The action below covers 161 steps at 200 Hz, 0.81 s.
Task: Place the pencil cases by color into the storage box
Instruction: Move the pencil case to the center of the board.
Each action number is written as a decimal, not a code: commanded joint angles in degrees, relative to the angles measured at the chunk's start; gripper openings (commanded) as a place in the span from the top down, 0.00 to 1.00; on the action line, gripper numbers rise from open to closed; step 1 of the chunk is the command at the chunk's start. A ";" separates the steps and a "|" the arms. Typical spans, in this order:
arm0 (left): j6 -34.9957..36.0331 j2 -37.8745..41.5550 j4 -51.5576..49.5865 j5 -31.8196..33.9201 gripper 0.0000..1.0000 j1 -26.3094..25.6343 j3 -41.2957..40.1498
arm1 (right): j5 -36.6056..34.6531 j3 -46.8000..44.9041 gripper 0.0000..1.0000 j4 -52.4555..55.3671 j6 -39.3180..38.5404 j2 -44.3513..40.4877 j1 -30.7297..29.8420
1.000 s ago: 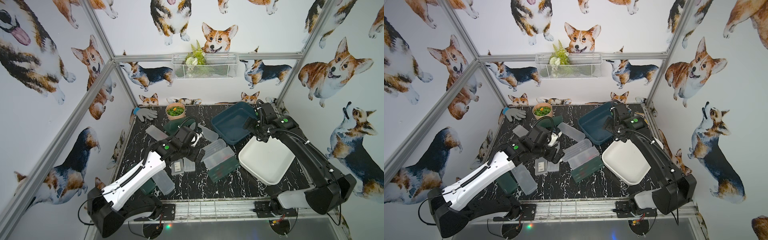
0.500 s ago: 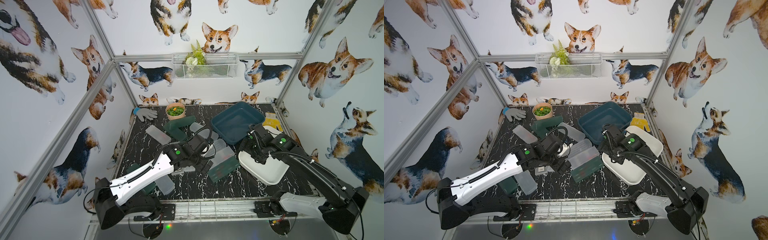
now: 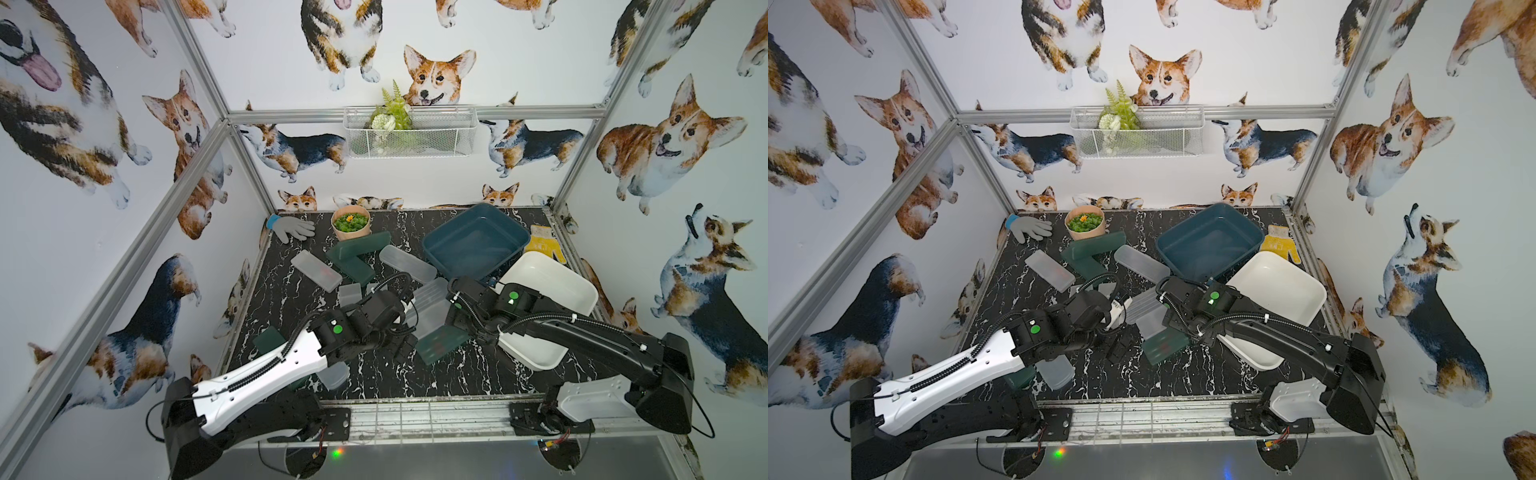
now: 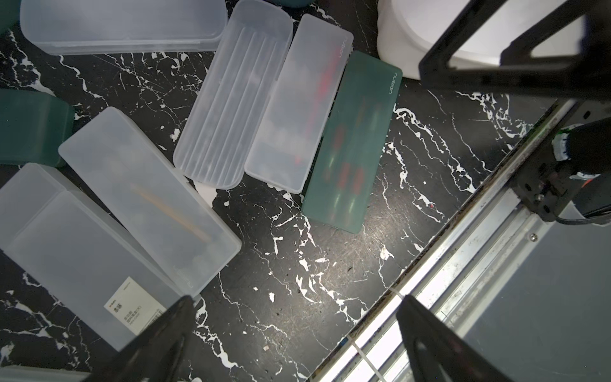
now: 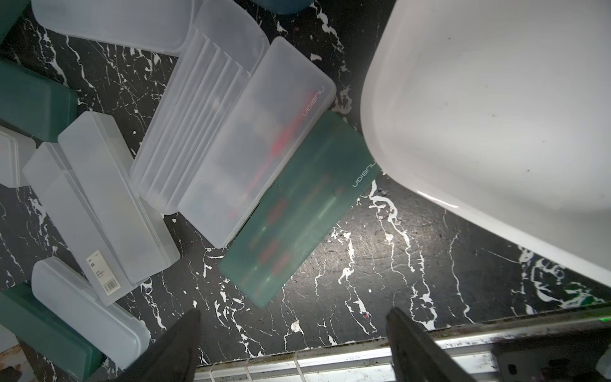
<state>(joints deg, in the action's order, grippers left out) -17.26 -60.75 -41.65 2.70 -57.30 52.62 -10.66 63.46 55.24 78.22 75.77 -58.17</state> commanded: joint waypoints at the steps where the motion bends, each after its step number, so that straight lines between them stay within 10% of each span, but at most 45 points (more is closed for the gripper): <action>1: -2.57 1.02 1.36 -0.51 0.02 -0.38 -1.03 | 0.55 -3.12 0.12 -4.70 13.16 0.74 -1.44; 161: -4.09 6.20 -0.36 0.56 0.02 -1.87 -2.96 | 2.74 -8.67 0.11 -14.42 20.37 12.47 -2.04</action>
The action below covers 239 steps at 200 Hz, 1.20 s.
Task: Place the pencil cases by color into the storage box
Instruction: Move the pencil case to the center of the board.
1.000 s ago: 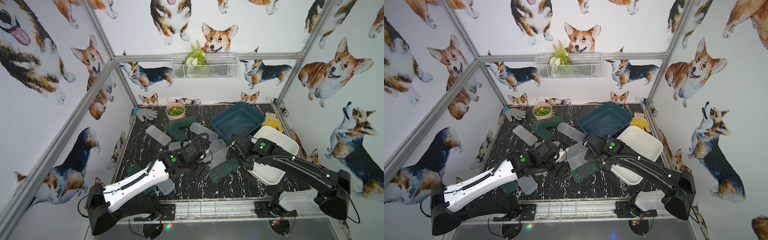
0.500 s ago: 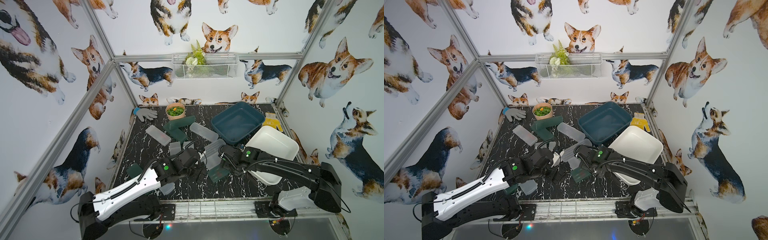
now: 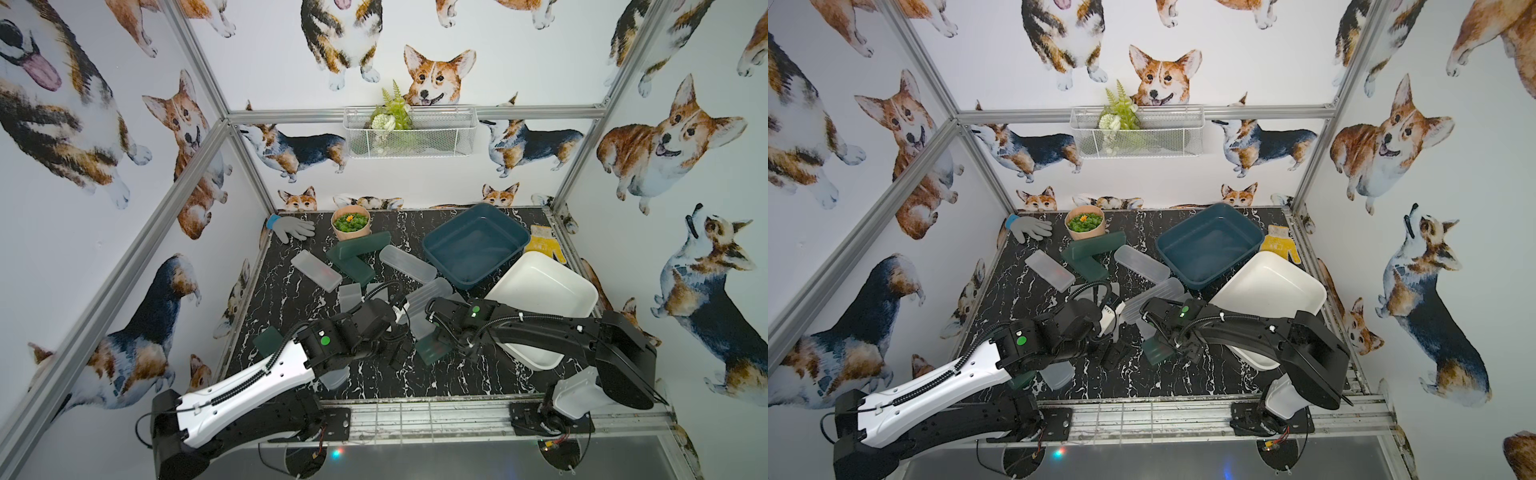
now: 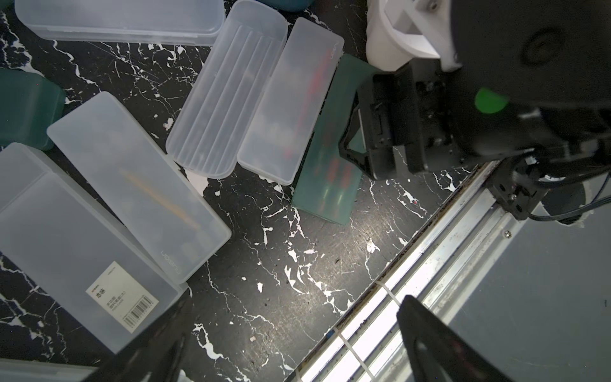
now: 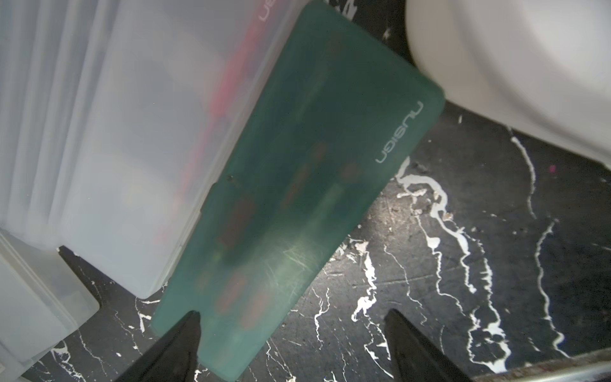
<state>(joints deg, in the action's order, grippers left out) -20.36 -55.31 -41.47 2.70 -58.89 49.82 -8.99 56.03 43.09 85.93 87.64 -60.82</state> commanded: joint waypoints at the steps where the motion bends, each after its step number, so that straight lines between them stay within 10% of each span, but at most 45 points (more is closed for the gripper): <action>1: -0.95 0.75 -0.54 0.56 0.02 -0.27 -0.16 | 1.08 -1.30 0.11 -2.33 12.67 0.61 0.65; 239: 4.09 -2.70 -0.38 -1.73 0.02 -1.14 1.96 | 2.40 1.32 0.09 -5.81 8.89 7.59 7.97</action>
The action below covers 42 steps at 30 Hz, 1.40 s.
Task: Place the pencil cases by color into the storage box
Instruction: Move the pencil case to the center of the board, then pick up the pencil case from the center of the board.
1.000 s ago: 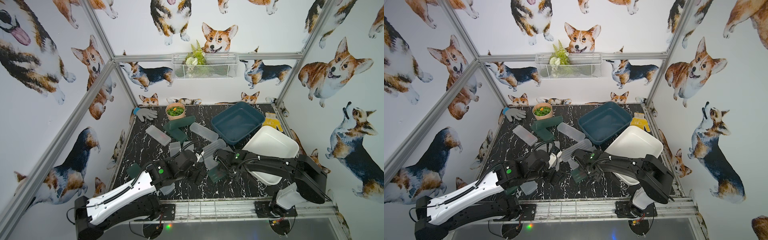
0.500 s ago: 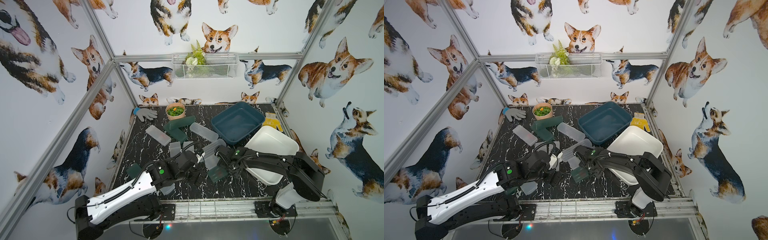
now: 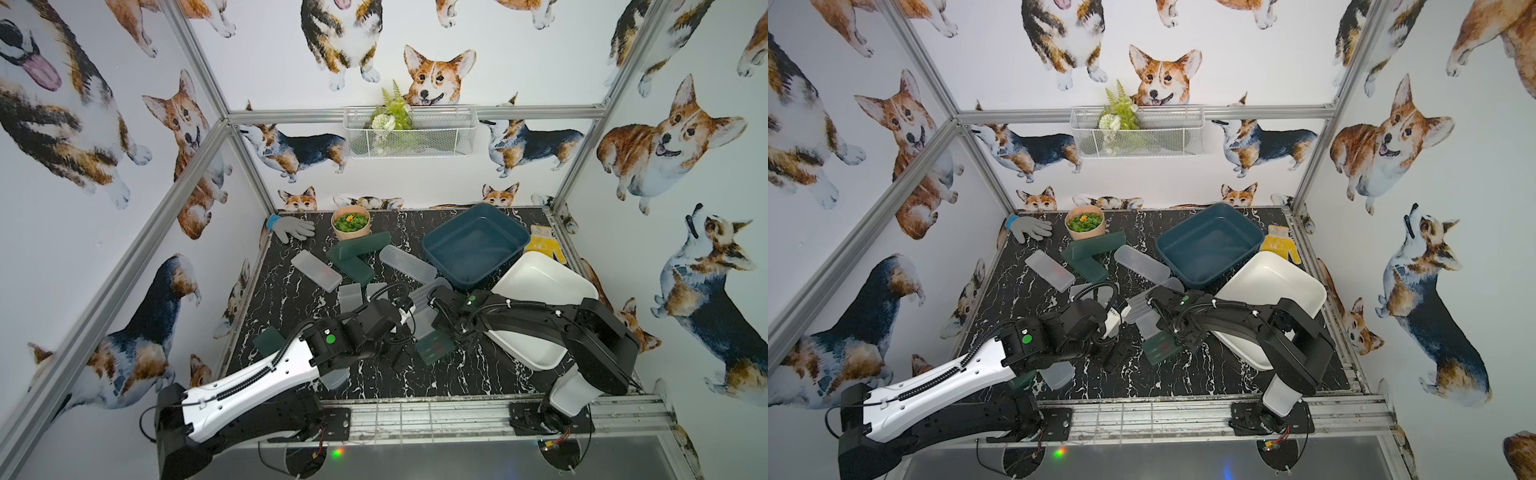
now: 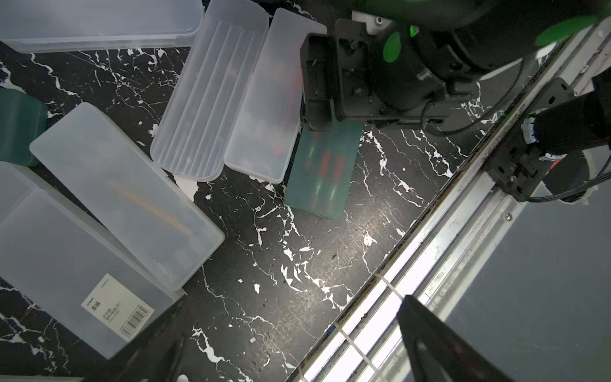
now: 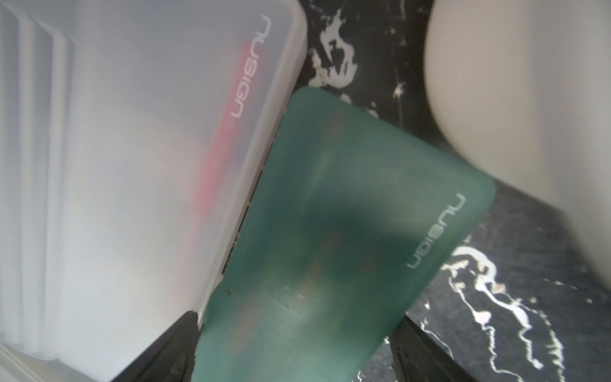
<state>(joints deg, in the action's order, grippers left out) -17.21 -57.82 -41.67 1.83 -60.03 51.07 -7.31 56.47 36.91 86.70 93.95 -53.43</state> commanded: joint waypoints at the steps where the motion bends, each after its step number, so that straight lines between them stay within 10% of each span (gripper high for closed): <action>1: 0.95 -0.19 -0.18 -0.86 0.02 0.00 0.66 | 0.72 0.95 0.09 0.41 8.05 1.34 0.60; 32: 0.60 0.48 -0.14 -0.95 0.02 -0.02 -0.01 | 2.41 -0.33 0.08 0.43 7.73 3.95 -0.10; 42: -0.66 1.78 0.26 -0.56 0.02 -0.04 0.10 | -0.02 1.16 0.24 -0.74 4.29 5.27 -0.10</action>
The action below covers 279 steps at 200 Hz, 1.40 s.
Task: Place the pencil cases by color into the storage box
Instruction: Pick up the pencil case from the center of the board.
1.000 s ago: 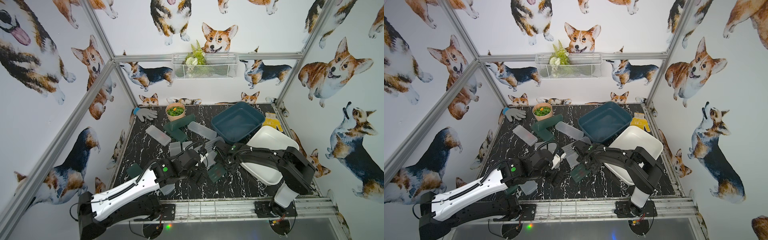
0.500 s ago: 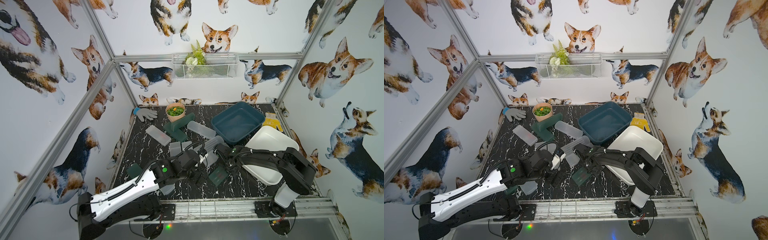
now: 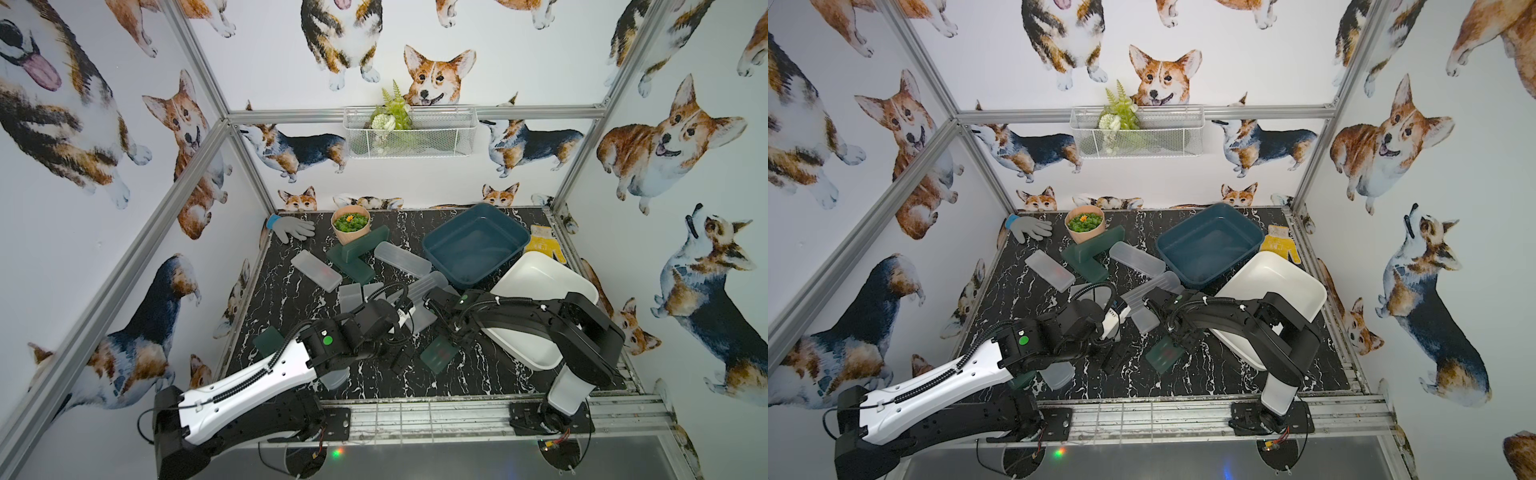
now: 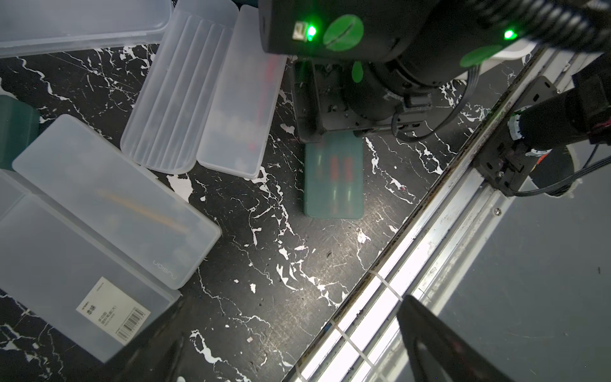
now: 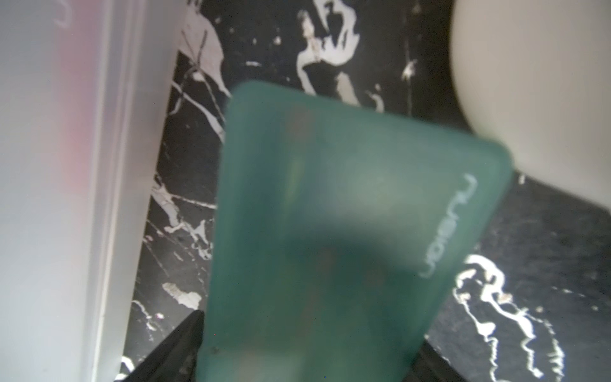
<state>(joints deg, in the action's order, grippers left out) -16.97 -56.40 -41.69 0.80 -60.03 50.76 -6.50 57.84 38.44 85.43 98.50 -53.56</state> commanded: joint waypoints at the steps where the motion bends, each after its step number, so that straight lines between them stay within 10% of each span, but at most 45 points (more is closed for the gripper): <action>1: -1.14 0.54 0.29 0.44 0.02 -0.08 0.46 | -0.92 0.21 0.26 -2.08 5.00 0.57 0.04; 178: -6.17 6.49 -5.59 1.92 0.00 2.96 5.82 | -6.78 22.25 0.36 9.34 -10.31 0.04 -5.11; 279: -7.53 2.10 -4.92 -13.36 0.01 19.46 9.41 | -7.88 23.70 0.36 10.34 -27.43 -9.48 7.93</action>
<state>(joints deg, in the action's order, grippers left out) -23.75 -51.79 -46.61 -7.22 -43.05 58.67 -13.61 80.60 47.88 65.30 90.83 -49.47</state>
